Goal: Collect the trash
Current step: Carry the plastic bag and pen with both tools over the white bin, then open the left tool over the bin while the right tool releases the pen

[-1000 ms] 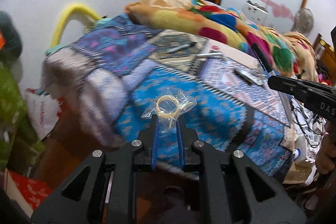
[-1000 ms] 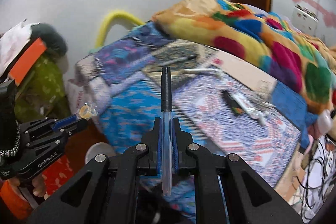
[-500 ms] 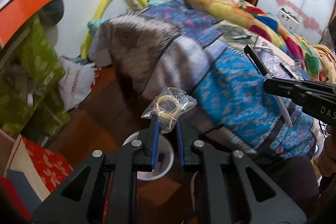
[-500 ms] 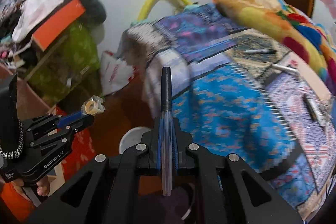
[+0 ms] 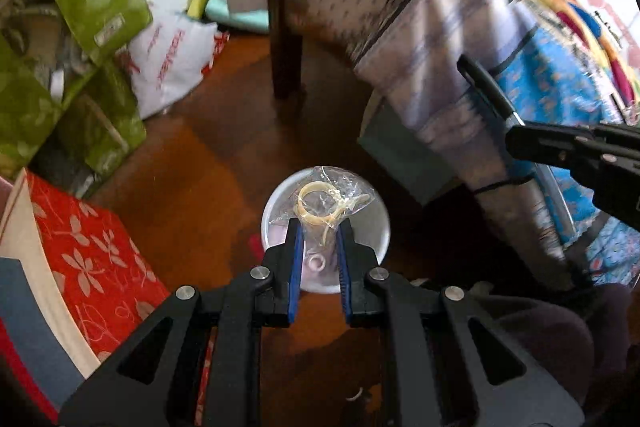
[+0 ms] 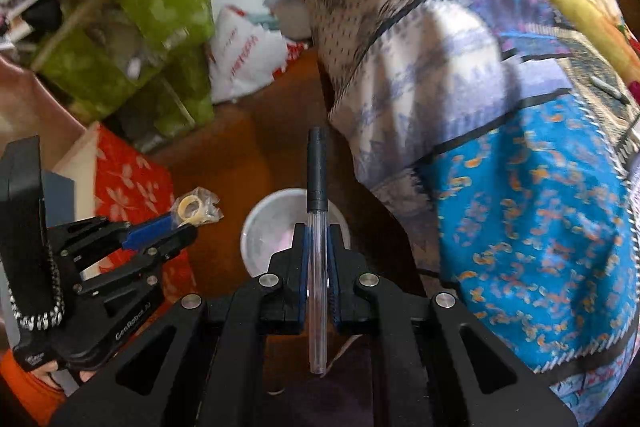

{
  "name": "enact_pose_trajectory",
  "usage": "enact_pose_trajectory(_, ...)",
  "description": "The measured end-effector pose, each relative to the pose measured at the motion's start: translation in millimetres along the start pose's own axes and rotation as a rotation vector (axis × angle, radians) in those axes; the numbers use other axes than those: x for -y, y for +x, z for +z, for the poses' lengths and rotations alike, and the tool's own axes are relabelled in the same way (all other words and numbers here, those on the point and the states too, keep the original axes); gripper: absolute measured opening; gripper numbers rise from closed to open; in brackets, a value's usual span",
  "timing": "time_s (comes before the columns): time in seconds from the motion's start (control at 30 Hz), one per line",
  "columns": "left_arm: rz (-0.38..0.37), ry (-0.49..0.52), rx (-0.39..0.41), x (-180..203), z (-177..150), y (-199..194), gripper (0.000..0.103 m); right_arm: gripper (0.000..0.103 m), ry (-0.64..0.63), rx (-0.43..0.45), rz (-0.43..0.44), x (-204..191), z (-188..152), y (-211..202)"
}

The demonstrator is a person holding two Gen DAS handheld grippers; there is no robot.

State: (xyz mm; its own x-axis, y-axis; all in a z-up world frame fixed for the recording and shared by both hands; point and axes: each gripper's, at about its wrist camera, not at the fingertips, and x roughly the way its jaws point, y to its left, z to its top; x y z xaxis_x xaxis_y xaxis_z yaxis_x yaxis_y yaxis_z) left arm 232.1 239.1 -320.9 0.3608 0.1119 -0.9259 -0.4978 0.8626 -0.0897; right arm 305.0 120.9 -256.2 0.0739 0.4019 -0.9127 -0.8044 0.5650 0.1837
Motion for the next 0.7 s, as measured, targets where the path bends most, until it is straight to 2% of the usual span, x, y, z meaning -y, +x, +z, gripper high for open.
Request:
enact_pose_trajectory(0.2, -0.001, -0.024, -0.119, -13, -4, 50, 0.015, 0.008, -0.005, -0.125, 0.009, -9, 6, 49)
enact_pose_trajectory(0.4, -0.003, -0.039, -0.176, -14, -1, 78, 0.015, 0.008, -0.020, -0.188, 0.023, -15, 13, 74)
enact_pose_trajectory(0.43, -0.007, -0.048, -0.179, -14, 1, 79, 0.016, 0.008, -0.017, -0.189, 0.032, -15, 13, 74)
enact_pose_trajectory(0.47, 0.003, -0.053, -0.183, -13, 2, 80, 0.023, 0.008, -0.012, -0.188, 0.047, -14, 15, 75)
enact_pose_trajectory(0.53, 0.041, -0.061, -0.193, -12, 3, 83, 0.037, 0.012, -0.005, -0.212, 0.067, -13, 18, 78)
enact_pose_trajectory(0.6, 0.047, -0.062, -0.186, -13, 3, 83, 0.039, 0.027, 0.004, -0.222, 0.071, -12, 18, 79)
enact_pose_trajectory(0.7, 0.034, -0.051, -0.183, -11, 1, 76, 0.039, 0.033, -0.002, -0.195, 0.056, -12, 17, 72)
